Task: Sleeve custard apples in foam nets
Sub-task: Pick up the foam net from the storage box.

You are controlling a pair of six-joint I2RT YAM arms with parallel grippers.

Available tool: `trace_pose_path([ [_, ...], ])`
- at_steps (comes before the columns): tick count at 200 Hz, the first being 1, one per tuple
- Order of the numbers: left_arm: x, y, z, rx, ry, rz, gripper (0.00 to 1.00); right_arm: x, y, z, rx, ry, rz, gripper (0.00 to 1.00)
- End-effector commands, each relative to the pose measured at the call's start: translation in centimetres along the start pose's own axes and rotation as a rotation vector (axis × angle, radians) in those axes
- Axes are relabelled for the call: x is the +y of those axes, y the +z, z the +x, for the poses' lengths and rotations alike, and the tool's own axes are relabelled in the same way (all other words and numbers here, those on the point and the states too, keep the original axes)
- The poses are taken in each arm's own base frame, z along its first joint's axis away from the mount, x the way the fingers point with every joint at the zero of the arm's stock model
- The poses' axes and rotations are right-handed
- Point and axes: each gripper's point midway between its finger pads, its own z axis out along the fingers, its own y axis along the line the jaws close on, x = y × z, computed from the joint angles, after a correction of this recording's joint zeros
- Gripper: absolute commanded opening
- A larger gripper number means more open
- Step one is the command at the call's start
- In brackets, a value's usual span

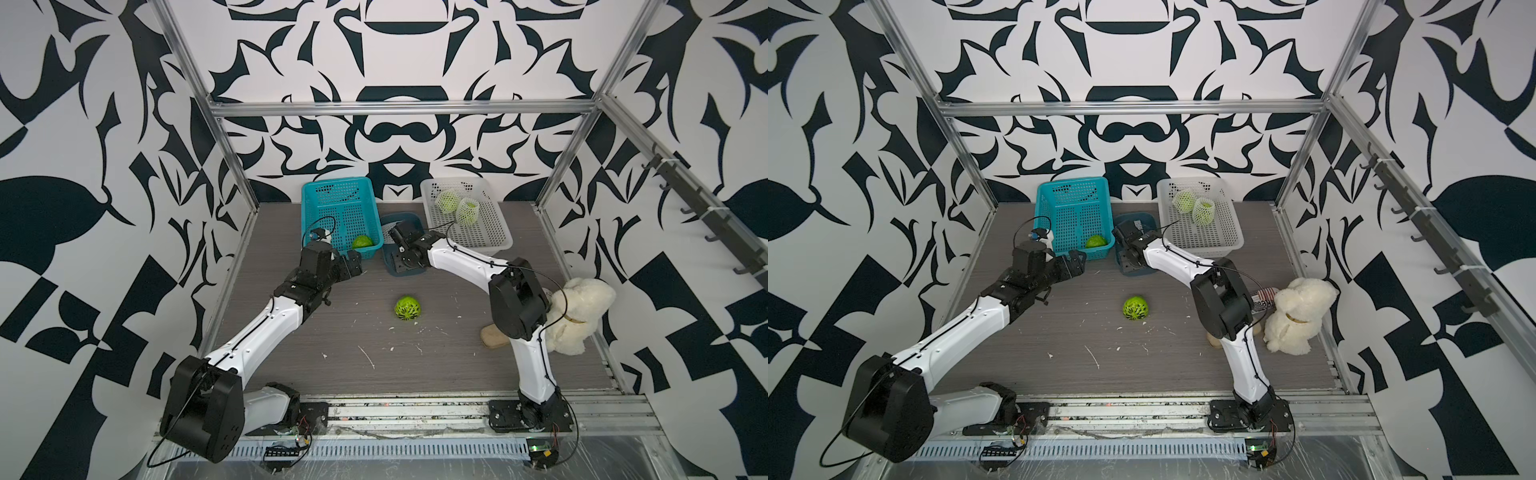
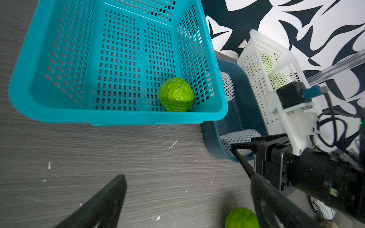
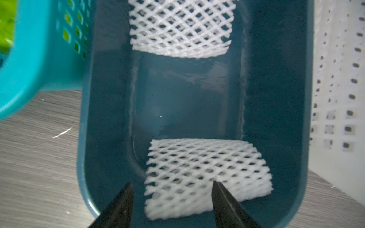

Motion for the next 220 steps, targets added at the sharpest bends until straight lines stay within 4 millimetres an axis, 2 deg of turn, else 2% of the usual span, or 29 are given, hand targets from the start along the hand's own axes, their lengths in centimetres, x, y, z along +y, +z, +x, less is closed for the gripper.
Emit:
trace_pose_path([
  [1,-0.7,0.2,-0.6,-0.002,-0.009,0.028,1.00,-1.6,-1.4,-1.6,-0.041,-0.006,0.082,0.62],
  [12,-0.8,0.2,-0.6,0.000,-0.011,0.030,1.00,-1.7,-1.5,-1.9,-0.051,-0.002,0.085,0.57],
  [55,-0.8,0.1,-0.7,0.001,-0.020,0.029,1.00,-1.7,-2.1,-2.8,-0.078,-0.007,0.080,0.16],
  [80,-1.1,0.0,-0.8,0.003,-0.028,0.042,1.00,-1.8,-3.5,-3.8,-0.119,0.000,0.071,0.06],
  [98,-2.0,0.1,-0.7,0.019,-0.028,0.089,1.00,-2.1,-5.1,-4.8,-0.156,0.016,0.053,0.05],
  [117,-4.2,-0.1,-0.8,0.040,-0.020,0.203,1.00,-2.3,-7.1,-5.5,-0.201,0.037,0.020,0.05],
  [121,-4.2,0.7,0.0,0.071,-0.020,0.214,0.99,-2.3,-7.5,-5.6,-0.208,0.039,0.013,0.05],
  [156,-7.8,1.5,1.1,0.158,-0.001,0.395,0.92,-2.5,-10.3,-6.0,-0.265,0.090,-0.078,0.06],
  [191,-10.9,2.4,2.7,0.233,0.035,0.470,0.91,-1.5,-11.9,-5.6,-0.289,0.146,-0.243,0.06],
  [220,-13.1,2.6,2.9,0.248,0.050,0.512,0.91,-0.7,-12.6,-5.1,-0.311,0.144,-0.315,0.06],
])
